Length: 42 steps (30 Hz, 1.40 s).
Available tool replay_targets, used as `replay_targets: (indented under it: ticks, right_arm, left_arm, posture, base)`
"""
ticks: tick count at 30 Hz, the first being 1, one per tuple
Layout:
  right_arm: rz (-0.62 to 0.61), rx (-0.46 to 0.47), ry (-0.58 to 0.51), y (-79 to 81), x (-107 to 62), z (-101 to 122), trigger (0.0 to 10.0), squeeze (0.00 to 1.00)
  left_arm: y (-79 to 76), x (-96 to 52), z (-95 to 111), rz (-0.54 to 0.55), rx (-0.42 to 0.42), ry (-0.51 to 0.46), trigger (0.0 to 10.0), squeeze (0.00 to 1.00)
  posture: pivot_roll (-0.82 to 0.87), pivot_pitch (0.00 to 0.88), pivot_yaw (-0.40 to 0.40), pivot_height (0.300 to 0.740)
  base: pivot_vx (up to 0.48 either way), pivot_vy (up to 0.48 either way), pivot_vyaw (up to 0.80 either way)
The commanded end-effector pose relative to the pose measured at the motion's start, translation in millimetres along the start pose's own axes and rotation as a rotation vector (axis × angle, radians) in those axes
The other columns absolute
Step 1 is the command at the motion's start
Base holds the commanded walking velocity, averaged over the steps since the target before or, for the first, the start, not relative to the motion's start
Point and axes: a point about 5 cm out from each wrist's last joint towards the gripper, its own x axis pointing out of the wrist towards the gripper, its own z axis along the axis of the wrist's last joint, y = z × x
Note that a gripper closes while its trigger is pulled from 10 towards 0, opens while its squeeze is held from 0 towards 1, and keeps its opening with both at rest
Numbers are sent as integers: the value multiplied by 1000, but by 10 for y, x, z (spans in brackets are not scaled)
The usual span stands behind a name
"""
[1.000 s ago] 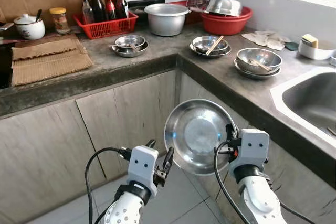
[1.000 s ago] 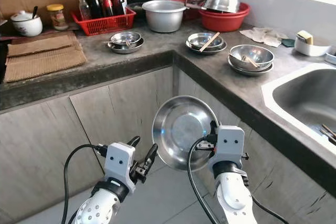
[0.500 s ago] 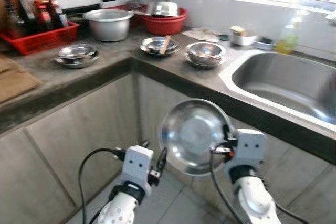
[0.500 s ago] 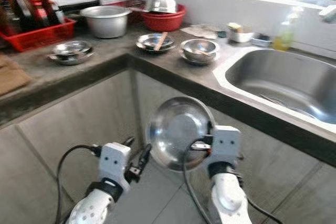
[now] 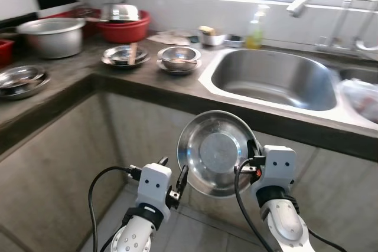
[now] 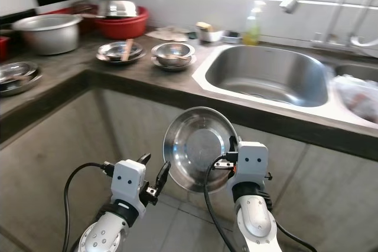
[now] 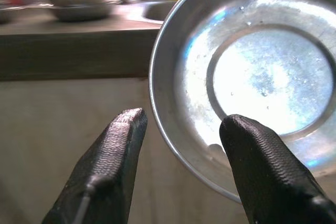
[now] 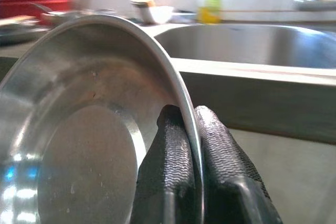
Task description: Kitchen organization
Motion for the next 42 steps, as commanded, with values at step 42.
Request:
replay_targets:
  ticks: [42]
  right_arm:
    - [-6,1,-183,-53,230,465,10000,0]
  left_arm:
    - [-13,26,0,-12,-1,15,10000,0]
  posture:
    - [28,0,-22,740]
  base:
    - [6,-135,-312]
